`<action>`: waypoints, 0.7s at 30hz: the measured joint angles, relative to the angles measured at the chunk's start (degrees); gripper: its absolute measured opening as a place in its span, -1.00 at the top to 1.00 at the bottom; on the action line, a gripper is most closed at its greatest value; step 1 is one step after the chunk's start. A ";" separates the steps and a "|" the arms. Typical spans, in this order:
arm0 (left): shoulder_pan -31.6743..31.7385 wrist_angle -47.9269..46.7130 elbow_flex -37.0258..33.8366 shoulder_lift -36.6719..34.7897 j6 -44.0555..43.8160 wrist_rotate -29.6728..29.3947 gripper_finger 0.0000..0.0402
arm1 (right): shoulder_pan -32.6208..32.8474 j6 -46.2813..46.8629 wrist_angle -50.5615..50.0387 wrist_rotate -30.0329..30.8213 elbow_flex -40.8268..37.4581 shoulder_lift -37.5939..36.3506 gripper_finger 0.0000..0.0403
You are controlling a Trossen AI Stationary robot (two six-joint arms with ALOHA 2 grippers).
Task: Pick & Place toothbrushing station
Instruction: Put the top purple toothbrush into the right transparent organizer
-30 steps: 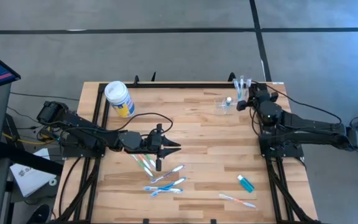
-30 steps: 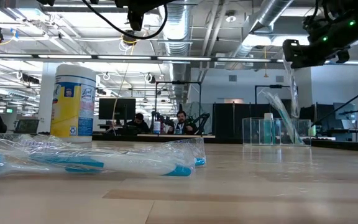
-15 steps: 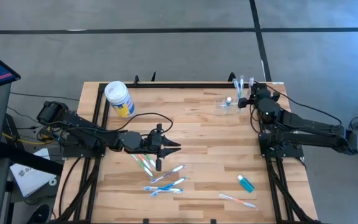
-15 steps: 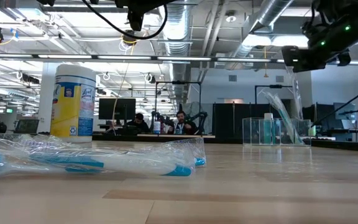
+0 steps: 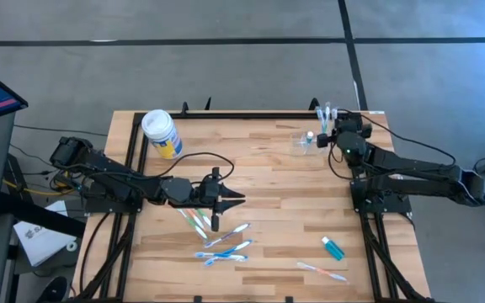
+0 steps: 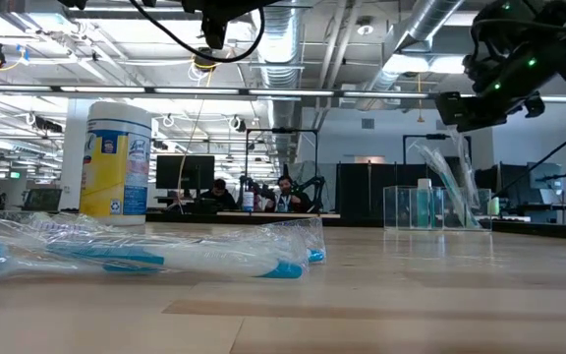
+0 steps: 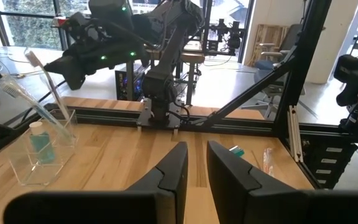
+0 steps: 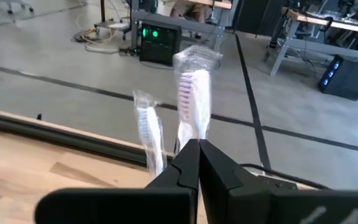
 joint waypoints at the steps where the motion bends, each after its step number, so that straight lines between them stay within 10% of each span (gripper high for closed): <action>1: 0.00 -0.02 0.00 0.00 0.00 0.00 0.73 | 0.00 0.03 -0.05 0.01 0.00 0.45 1.00; 21: 0.00 -0.11 0.00 0.00 0.00 0.26 0.73 | 0.11 7.48 3.21 -3.04 -8.17 2.37 1.00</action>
